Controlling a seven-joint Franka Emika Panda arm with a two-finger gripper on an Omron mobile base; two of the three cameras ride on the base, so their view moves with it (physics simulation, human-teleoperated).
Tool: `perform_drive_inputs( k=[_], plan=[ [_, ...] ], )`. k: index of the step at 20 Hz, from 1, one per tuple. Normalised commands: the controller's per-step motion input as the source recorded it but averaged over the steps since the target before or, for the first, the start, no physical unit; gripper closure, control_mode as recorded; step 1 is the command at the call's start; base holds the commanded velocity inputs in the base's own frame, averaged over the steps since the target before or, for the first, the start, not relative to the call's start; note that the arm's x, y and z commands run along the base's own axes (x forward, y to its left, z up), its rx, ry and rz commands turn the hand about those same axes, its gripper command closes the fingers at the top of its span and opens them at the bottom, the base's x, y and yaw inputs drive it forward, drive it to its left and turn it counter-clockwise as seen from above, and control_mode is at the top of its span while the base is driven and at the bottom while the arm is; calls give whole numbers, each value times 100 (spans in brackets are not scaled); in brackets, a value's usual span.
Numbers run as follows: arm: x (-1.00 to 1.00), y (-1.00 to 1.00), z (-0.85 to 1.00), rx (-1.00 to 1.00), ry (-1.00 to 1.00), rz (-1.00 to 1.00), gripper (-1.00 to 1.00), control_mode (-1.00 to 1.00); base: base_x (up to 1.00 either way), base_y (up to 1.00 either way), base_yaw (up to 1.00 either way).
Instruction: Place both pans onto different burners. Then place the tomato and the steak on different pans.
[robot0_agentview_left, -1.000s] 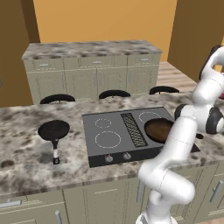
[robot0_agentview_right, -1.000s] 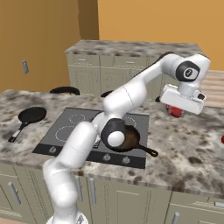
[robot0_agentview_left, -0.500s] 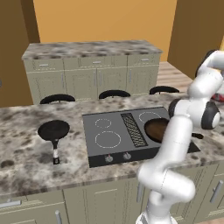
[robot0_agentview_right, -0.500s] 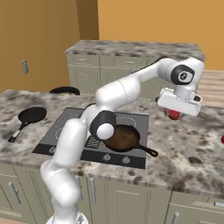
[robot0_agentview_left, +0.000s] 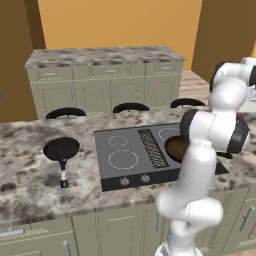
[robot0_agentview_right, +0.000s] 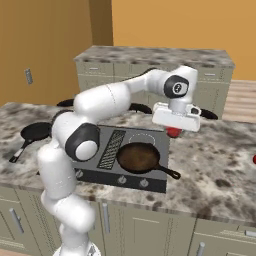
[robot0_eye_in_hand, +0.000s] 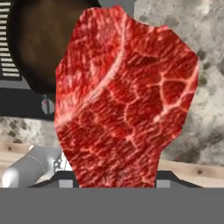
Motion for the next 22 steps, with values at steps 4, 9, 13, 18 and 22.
perform_drive_inputs(
  k=[4,9,13,18,22],
  plan=[
    [-5,84,-20,-3,-2,5,100,-100,0,0,0],
    [0,59,-15,0,0,3,100,-100,0,0,0],
    [1,40,-19,0,0,5,100,-100,0,0,0],
    [10,28,-20,0,0,5,100,-100,0,0,0],
    [20,37,-34,0,0,5,100,-100,0,0,0]
  ],
)
